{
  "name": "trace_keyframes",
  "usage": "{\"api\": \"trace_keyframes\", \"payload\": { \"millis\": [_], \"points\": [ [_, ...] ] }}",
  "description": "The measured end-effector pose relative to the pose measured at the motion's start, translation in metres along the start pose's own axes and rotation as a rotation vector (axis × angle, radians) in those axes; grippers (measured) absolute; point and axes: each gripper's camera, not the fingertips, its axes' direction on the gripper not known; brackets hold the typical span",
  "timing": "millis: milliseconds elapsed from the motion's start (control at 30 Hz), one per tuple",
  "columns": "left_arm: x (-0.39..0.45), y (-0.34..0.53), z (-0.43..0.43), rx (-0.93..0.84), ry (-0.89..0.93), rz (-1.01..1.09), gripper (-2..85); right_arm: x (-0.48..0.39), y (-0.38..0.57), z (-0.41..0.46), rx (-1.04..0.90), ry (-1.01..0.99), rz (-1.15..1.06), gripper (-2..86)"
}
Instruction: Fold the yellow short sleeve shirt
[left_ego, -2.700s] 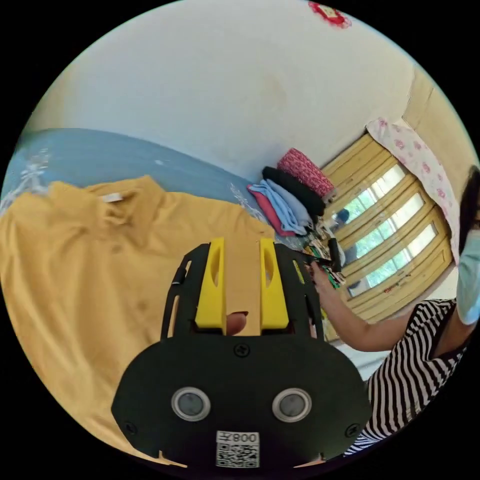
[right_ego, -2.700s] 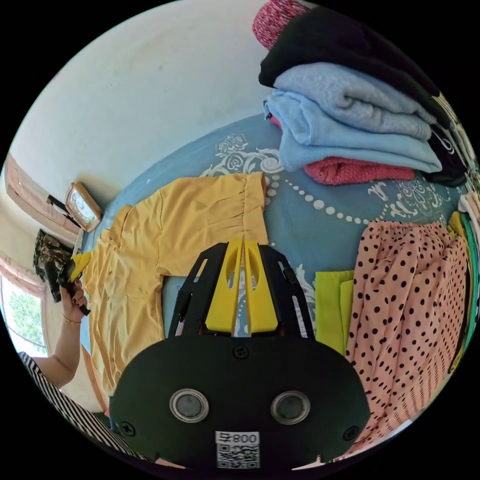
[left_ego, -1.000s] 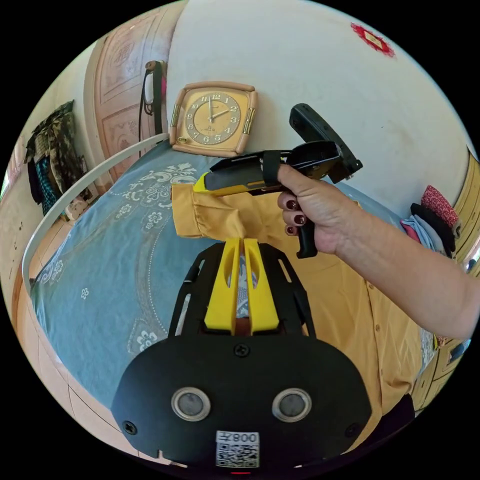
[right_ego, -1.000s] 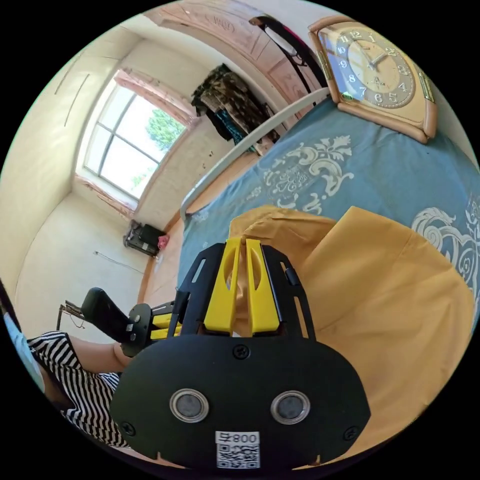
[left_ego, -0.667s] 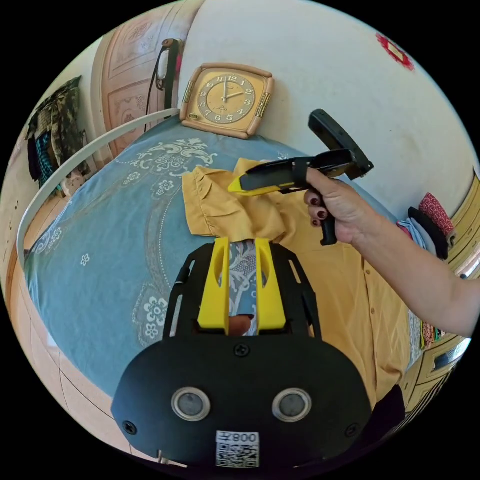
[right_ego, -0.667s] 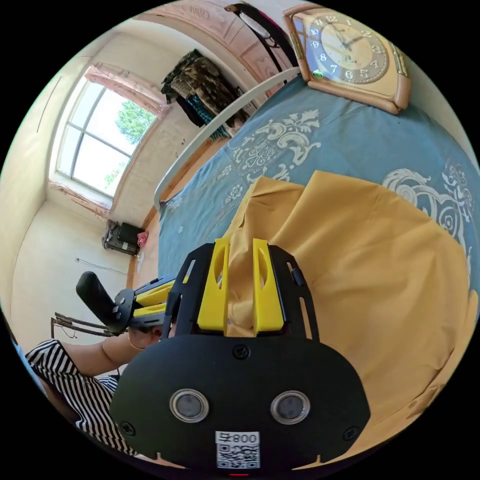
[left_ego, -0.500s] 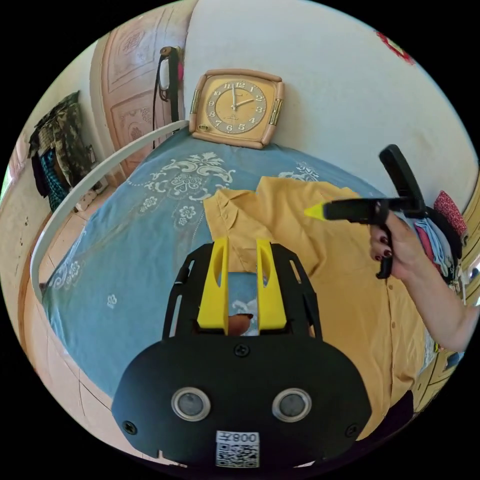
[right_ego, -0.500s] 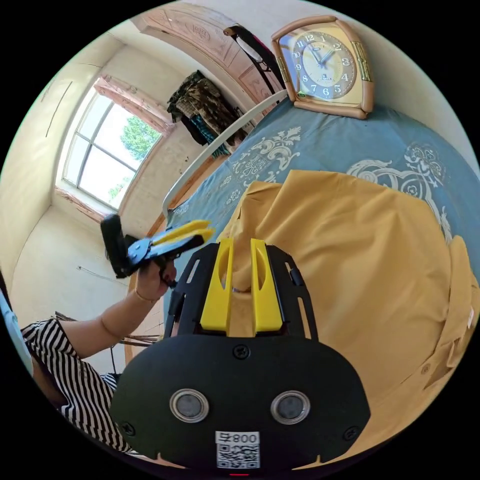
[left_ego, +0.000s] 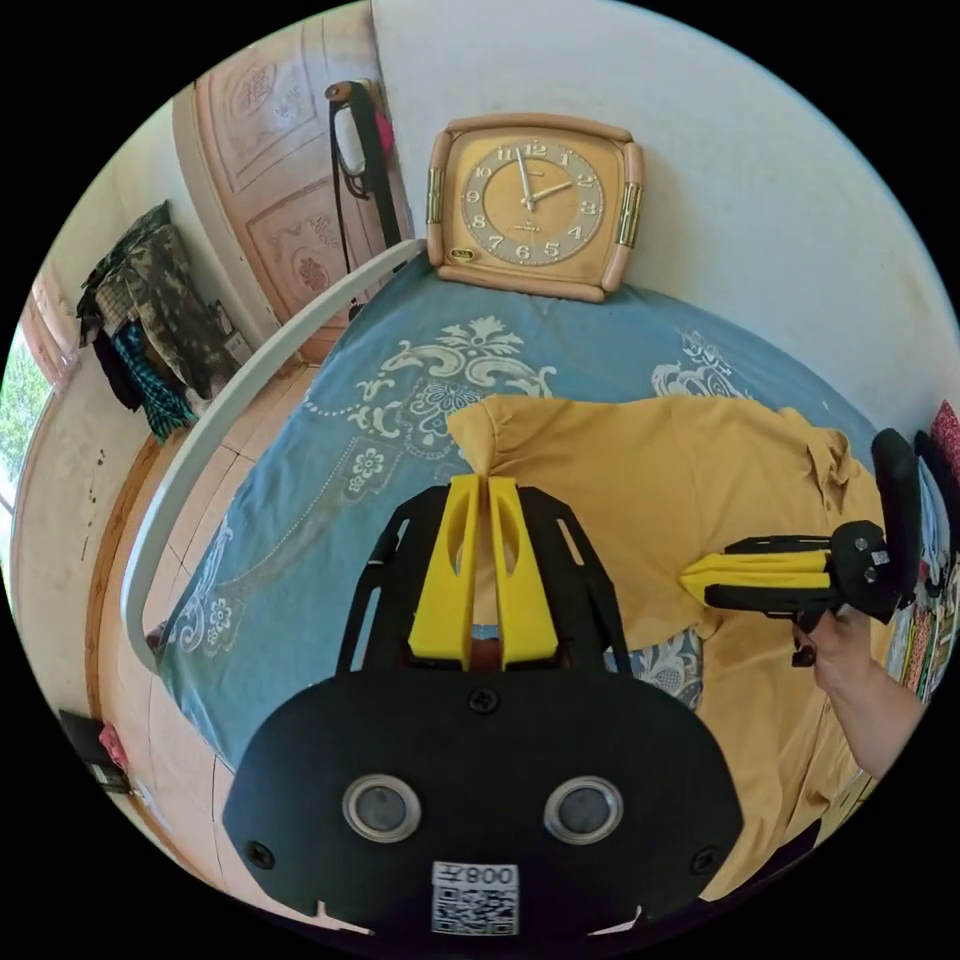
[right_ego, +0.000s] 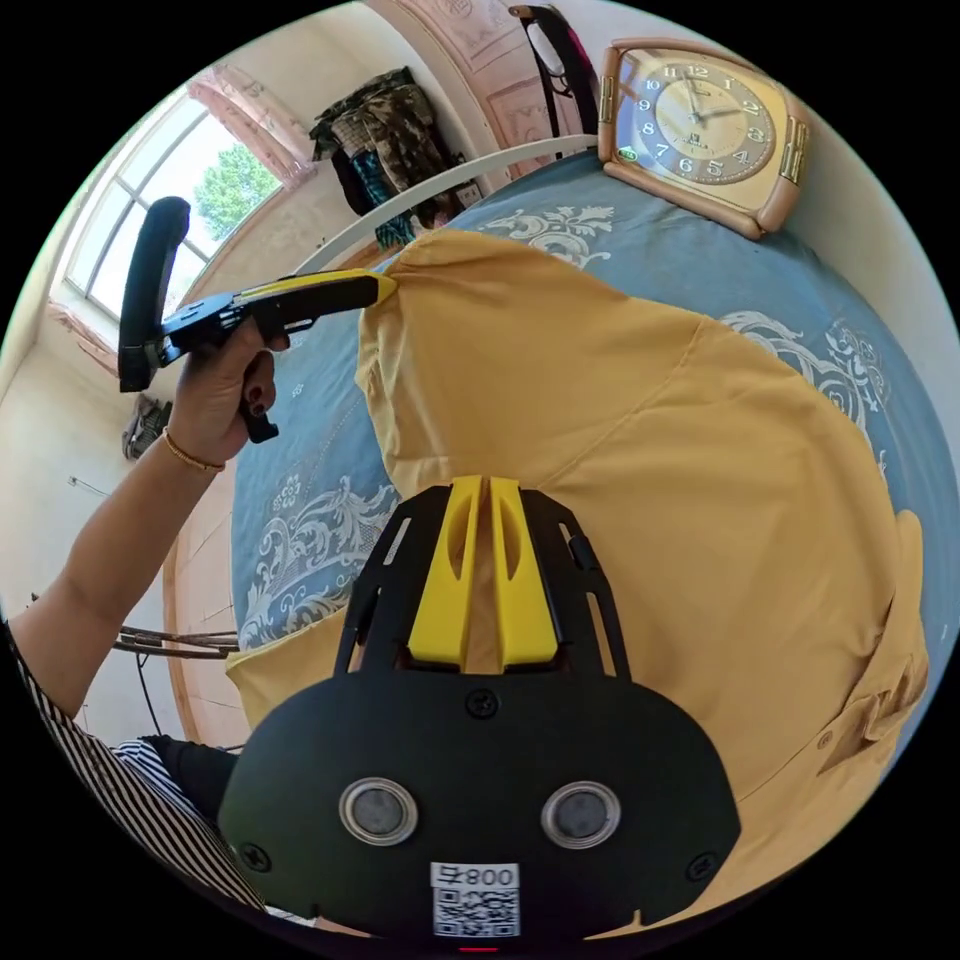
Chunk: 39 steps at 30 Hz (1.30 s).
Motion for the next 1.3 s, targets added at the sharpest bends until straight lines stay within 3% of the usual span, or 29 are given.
{"api": "trace_keyframes", "payload": {
  "millis": [100, 200, 300, 400, 533, 700, 833, 1067, 1300],
  "points": [
    [-0.013, 0.004, 0.023, -0.097, -0.011, -0.006, 4.4, -0.004, -0.001, -0.011, 0.005, 0.001, 0.015, 1.6],
    [-0.025, 0.015, 0.028, -0.059, -0.007, -0.079, 6.4, -0.002, 0.012, -0.041, 0.081, -0.082, 0.058, 2.7],
    [-0.033, 0.029, 0.019, 0.02, 0.098, -0.108, 7.2, 0.003, 0.042, -0.084, 0.165, -0.142, 0.101, 2.8],
    [-0.018, 0.046, 0.022, 0.001, 0.244, -0.002, 7.0, 0.007, 0.08, -0.12, 0.211, -0.171, 0.156, 2.3],
    [-0.004, 0.059, 0.062, -0.174, 0.072, 0.092, 5.0, 0.008, 0.11, -0.139, 0.153, -0.139, 0.225, 2.0],
    [-0.023, 0.07, 0.057, -0.14, 0.186, 0.013, 4.4, -0.003, 0.145, -0.179, 0.144, -0.176, 0.259, 2.0],
    [-0.02, 0.12, 0.043, -0.187, 0.433, 0.062, 7.4, -0.021, 0.225, -0.233, 0.144, -0.154, 0.352, 2.4],
    [-0.071, 0.248, 0.034, -0.34, 0.6, -0.192, 11.6, -0.064, 0.419, -0.341, 0.129, -0.007, 0.786, 5.6],
    [-0.101, 0.292, 0.069, -0.348, 0.815, -0.425, 11.2, -0.114, 0.519, -0.379, 0.183, -0.072, 1.035, 7.7]
  ]
}}
